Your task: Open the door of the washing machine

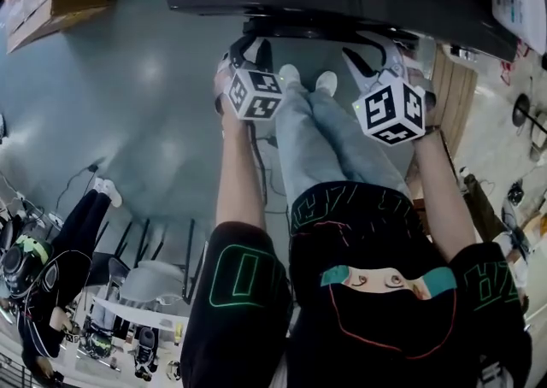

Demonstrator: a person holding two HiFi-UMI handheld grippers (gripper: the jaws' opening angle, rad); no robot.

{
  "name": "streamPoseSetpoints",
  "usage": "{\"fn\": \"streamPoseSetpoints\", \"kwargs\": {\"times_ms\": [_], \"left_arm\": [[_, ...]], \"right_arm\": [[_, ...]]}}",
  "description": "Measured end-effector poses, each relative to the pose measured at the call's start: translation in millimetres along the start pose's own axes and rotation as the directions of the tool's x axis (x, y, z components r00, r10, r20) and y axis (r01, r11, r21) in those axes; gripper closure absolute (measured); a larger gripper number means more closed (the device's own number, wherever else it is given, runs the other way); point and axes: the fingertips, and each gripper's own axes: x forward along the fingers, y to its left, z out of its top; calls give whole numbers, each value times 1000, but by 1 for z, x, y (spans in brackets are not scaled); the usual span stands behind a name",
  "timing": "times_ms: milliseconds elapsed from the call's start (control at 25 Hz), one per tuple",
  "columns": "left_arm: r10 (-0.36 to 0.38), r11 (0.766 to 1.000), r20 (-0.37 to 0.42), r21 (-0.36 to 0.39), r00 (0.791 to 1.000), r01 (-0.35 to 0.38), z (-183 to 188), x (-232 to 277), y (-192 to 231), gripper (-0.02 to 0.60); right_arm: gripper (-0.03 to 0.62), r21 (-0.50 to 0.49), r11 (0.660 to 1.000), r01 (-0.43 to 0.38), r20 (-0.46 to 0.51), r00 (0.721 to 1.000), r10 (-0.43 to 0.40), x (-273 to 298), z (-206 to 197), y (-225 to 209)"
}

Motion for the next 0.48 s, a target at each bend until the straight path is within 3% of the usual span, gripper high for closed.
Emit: {"fn": "streamPoseSetpoints", "kwargs": {"times_ms": [40,80,120,320,480], "left_arm": [[-18,1000,-8,10,1000,18,1,0,-2,468],[-31,999,-20,14,999,31,0,-1,-2,403],[-38,999,-28,16,999,39,-3,-1,1,394],[-74,994,-34,77,997,76,-13,15,7,394],[-25,995,-7,101,1000,26,-17,27,6,396]], "right_arm": [[445,-18,1000,9,-8,1000,-9,-1,-2,-2],[445,-32,999,12,-16,1000,-13,0,-2,-2],[445,-43,999,11,-26,1000,-12,2,0,0],[445,-101,994,28,-68,997,-35,16,6,5],[445,-154,986,60,-74,995,-72,18,4,9]]}}
